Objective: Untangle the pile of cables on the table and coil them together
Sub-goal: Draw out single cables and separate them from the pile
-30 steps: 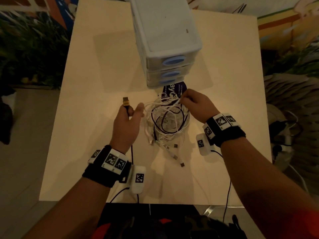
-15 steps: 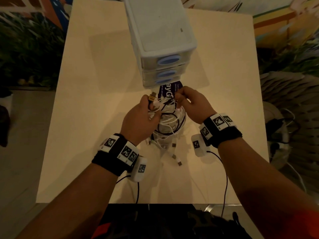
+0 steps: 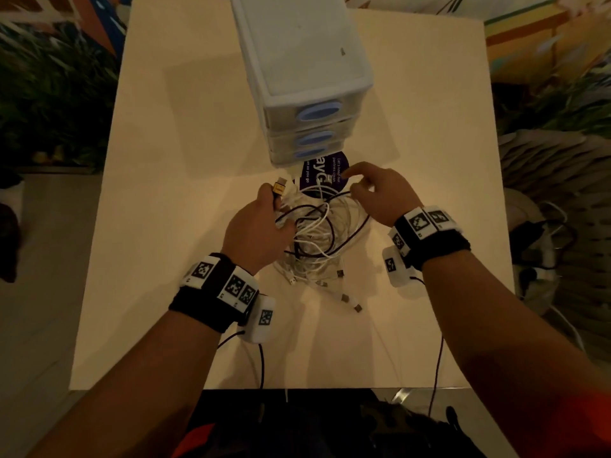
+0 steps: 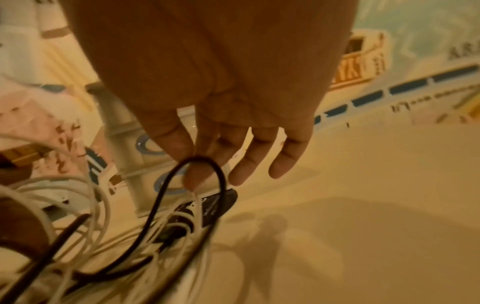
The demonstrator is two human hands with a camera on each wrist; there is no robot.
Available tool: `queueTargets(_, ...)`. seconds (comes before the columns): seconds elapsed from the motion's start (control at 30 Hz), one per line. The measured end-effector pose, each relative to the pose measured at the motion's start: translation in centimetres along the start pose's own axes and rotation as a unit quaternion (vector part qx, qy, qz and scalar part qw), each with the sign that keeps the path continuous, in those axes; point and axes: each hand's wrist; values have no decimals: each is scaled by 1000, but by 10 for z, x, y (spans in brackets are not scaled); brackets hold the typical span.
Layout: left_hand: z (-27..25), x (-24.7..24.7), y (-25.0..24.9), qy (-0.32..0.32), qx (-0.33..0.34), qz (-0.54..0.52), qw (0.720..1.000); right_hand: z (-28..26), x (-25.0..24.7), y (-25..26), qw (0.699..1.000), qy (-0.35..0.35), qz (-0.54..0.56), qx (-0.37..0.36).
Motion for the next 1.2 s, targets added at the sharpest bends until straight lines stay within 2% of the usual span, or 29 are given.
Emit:
queueTargets(0.13,0,6,-2,31,-3,-9,999,13,1,22,994,4,-91,-67)
queueTargets(0.2,0,7,-2,31,-7,-5,999,18,5,35,984,45,-143,-98)
queueTargets(0.33,1,10,5,25,2,2,1000,27,17,43,940,158,-291,-82)
queueTargets(0.5,2,13,10,34,-3,-2,999,32,20,36,905,171,-375,-103)
queueTargets(0.67,0,13,12,46,2,-1,999,32,18,32,912,160,-362,-112)
queueTargets(0.77,-1,11,12,55,-2,-3,998,32,11,31,928,134,-325,-125)
queueTargets(0.9,-2,8,14,52,-9,-10,999,26,1,32,955,75,-240,-157)
queueTargets(1.07,-3,2,14,63,-26,3,998,16,-6,32,967,-21,-163,-196)
queueTargets(1.2,-3,-2,10,67,-43,0,997,9,-12,31,979,-43,-135,-146)
Point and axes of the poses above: each hand's wrist, its own z-axis towards the middle knuckle, its own x-axis out of the palm, y = z × x, and after that the axes turned 7 degrees about z, right-handed
